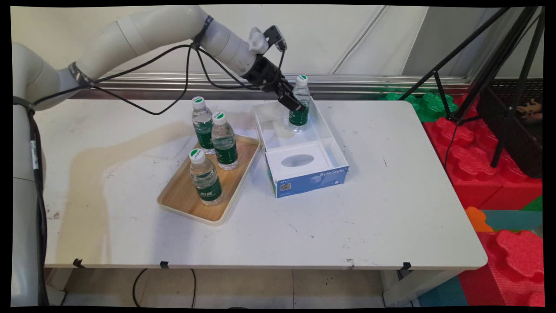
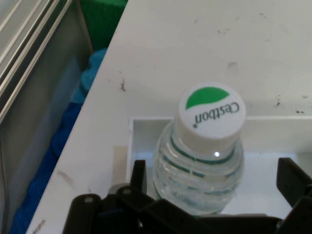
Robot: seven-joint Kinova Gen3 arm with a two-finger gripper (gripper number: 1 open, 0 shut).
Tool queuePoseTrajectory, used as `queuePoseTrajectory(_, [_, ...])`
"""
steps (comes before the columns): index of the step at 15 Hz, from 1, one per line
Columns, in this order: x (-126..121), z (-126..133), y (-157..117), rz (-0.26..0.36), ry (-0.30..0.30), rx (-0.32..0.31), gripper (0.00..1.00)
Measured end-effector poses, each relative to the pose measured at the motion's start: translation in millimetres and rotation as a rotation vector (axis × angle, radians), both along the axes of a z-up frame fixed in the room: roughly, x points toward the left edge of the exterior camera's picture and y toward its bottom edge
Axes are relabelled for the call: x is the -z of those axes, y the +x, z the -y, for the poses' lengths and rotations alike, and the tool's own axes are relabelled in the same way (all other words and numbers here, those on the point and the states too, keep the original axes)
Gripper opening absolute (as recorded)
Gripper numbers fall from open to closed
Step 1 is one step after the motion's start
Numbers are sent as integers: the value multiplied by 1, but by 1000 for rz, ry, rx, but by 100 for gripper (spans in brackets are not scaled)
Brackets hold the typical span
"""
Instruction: Pick up the green bottle from the white box, then place the picked object on the tray
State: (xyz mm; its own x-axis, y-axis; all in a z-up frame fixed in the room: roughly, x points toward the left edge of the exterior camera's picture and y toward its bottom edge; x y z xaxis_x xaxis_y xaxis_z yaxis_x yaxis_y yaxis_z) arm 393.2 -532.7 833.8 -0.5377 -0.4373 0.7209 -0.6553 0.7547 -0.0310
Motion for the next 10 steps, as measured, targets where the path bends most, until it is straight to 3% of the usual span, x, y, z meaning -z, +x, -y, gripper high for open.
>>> queuePoseTrajectory(5, [6, 6, -6, -1, -3, -9, 100])
queuePoseTrajectory(6, [7, 7, -7, -2, -3, -10, 0])
queuePoseTrajectory(10, [10, 10, -9, -6, -6, -17, 0])
